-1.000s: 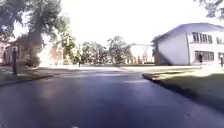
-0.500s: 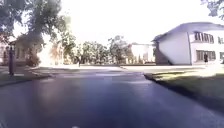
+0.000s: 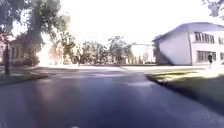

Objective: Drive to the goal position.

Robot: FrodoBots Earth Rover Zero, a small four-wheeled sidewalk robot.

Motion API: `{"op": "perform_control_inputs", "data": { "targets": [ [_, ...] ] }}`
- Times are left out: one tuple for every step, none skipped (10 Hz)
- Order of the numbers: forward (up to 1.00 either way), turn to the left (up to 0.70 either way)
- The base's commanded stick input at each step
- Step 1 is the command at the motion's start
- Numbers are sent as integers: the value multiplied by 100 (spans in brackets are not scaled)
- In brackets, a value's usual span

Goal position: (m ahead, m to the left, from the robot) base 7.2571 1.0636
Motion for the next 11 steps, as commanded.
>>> {"op": "perform_control_inputs", "data": {
  "targets": [
    [50,0],
    [50,0],
    [50,0],
    [50,0],
    [50,0],
    [50,0],
    [50,0],
    [50,0],
    [50,0],
    [50,0],
    [50,0]
  ]
}}
